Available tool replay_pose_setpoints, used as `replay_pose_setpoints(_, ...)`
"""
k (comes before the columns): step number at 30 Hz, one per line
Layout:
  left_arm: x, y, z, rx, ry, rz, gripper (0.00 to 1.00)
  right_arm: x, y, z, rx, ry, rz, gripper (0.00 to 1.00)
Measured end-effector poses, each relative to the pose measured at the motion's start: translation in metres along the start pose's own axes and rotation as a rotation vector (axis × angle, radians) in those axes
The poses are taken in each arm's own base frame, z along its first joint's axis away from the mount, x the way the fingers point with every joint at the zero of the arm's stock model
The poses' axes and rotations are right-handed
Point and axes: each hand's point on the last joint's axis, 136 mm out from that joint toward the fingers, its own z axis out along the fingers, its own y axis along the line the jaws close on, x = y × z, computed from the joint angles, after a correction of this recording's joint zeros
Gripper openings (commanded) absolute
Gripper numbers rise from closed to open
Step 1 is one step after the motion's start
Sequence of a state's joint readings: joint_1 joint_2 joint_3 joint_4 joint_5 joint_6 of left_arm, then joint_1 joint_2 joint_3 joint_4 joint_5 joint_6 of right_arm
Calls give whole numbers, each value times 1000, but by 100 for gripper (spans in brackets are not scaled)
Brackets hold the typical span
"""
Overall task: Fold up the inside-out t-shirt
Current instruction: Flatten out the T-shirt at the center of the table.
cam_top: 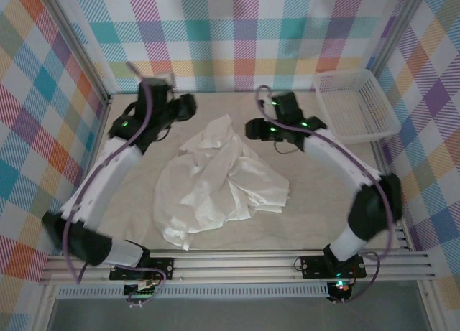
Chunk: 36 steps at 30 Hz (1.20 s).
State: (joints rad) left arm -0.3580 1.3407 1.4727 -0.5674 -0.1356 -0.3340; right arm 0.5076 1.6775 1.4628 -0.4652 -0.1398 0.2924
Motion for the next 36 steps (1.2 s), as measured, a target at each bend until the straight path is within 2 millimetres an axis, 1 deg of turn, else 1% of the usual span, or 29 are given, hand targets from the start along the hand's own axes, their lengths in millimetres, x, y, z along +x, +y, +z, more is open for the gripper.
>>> replay_pose_setpoints(1,11,21,-10,-37,6,-47,60,-1,3,23,-4,28,-40,53)
replay_pose_setpoints(2,26,42,-17,-74,19,-93,60,-2,5,38,-7,48,-63,54)
replay_pose_setpoints(3,46,62,-23,-116,44,-144,60,-2,7,60,-15,73,-88,56)
replay_pose_setpoints(4,73,82,-26,-159,85,-193,59,-2,6,78,-18,95,-104,58)
replay_pose_setpoints(5,97,94,-27,-185,127,-225,59,-2,5,94,-21,112,-114,61)
replay_pose_setpoints(7,158,115,-30,-240,256,-300,59,-3,-2,133,-24,139,-126,68)
replay_pose_setpoints(9,203,128,-36,-283,354,-368,59,-1,-9,163,-19,153,-139,70)
replay_pose_setpoints(10,221,133,-40,-300,389,-402,60,1,-14,178,-15,164,-140,70)
replay_pose_setpoints(11,234,136,-44,-307,411,-433,60,2,-17,189,-12,172,-141,70)
replay_pose_setpoints(12,248,139,-49,-312,432,-472,60,3,-20,202,-11,177,-140,66)
replay_pose_setpoints(14,268,142,-57,-318,461,-530,60,3,-24,223,-14,183,-140,50)
replay_pose_setpoints(16,290,146,-64,-331,507,-574,56,2,-26,237,-15,185,-146,21)
replay_pose_setpoints(17,297,147,-66,-340,528,-586,54,1,-26,241,-15,183,-148,13)
replay_pose_setpoints(18,306,147,-68,-346,556,-600,50,0,-27,243,-15,182,-148,7)
replay_pose_setpoints(19,314,147,-69,-349,581,-616,46,-1,-26,242,-13,185,-145,4)
replay_pose_setpoints(21,327,147,-70,-355,631,-640,39,-3,-25,239,-14,184,-146,5)
replay_pose_setpoints(22,335,146,-70,-359,660,-650,39,-5,-23,237,-15,180,-148,6)
replay_pose_setpoints(23,341,146,-71,-367,686,-657,39,-8,-22,234,-14,175,-150,7)
replay_pose_setpoints(24,346,146,-71,-370,707,-662,41,-11,-21,231,-14,169,-152,8)
replay_pose_setpoints(25,352,146,-71,-379,731,-666,47,-14,-19,226,-12,163,-154,10)
replay_pose_setpoints(26,357,147,-70,-389,752,-673,53,-18,-17,221,-11,155,-159,15)
replay_pose_setpoints(27,361,148,-69,-396,765,-676,55,-22,-15,216,-13,146,-165,24)
replay_pose_setpoints(29,370,149,-67,-408,796,-679,54,-33,-9,204,-15,121,-176,56)
replay_pose_setpoints(30,374,150,-65,-415,807,-679,51,-38,-6,199,-16,106,-182,65)
replay_pose_setpoints(32,375,151,-63,-420,810,-679,40,-50,-2,191,-12,72,-196,72)
replay_pose_setpoints(35,372,151,-60,-413,792,-665,14,-57,-7,191,19,46,-214,77)
replay_pose_setpoints(36,369,151,-60,-413,785,-659,7,-58,-10,193,36,42,-220,79)
